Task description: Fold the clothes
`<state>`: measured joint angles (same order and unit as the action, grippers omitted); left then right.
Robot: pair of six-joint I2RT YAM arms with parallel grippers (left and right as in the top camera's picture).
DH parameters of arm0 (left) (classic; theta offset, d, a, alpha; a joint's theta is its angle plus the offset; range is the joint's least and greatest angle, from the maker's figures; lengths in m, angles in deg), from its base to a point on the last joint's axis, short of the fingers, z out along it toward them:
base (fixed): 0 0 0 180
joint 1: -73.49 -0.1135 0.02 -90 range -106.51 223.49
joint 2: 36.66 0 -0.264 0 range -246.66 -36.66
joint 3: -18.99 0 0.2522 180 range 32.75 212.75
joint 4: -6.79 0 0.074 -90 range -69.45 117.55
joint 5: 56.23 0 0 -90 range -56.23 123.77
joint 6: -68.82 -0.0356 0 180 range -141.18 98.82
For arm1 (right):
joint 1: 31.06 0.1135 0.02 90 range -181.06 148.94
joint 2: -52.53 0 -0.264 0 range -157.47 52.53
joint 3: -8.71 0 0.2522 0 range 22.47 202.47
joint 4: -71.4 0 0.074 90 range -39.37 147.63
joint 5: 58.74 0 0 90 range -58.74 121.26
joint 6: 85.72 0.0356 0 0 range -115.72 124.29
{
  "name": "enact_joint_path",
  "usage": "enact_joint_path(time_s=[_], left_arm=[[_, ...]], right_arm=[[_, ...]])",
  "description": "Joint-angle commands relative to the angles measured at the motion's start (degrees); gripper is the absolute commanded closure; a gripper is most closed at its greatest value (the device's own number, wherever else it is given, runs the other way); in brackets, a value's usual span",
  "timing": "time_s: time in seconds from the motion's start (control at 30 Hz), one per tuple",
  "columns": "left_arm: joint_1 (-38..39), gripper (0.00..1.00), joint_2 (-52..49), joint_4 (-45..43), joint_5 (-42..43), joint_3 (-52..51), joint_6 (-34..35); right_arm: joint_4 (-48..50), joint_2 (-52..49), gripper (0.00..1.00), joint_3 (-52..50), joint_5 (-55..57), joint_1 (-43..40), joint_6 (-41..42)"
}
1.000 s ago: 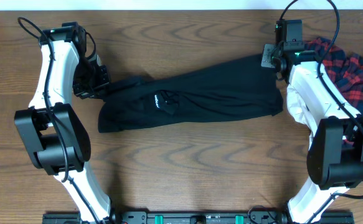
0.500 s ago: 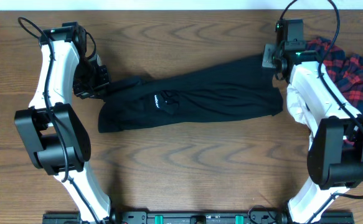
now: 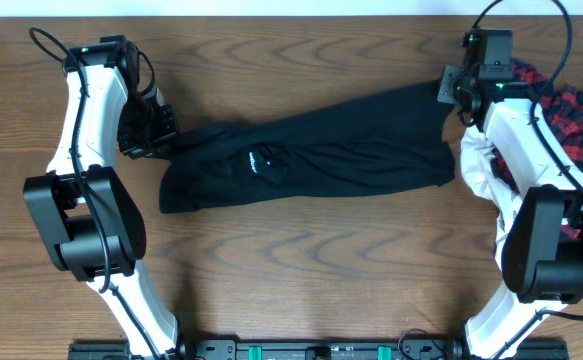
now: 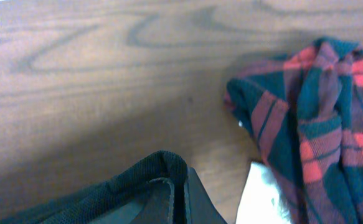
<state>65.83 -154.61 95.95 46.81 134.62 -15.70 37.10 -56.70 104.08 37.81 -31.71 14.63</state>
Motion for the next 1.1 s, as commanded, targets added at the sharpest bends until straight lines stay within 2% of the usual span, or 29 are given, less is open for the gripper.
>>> enact_joint_path(time_s=[0.0, 0.2, 0.57, 1.07], left_arm=[[-0.3, 0.94, 1.4, 0.0, -1.8, -0.4, -0.9], [-0.3, 0.94, 1.4, -3.7, -1.7, -0.4, -0.9], [-0.2, 0.94, 1.4, -19.1, 1.5, -0.4, -0.3], [0.6, 0.94, 1.4, -35.9, 1.5, -0.4, 2.1]], right_arm=[[2.4, 0.4, 0.99, 1.0, 1.7, -0.7, 1.2], [6.1, 0.4, 0.99, 1.0, -0.4, 0.6, 0.0], [8.3, 0.4, 0.99, 1.0, -0.5, 2.6, -2.1], [11.5, 0.4, 0.99, 1.0, -0.3, 2.6, -2.1]])
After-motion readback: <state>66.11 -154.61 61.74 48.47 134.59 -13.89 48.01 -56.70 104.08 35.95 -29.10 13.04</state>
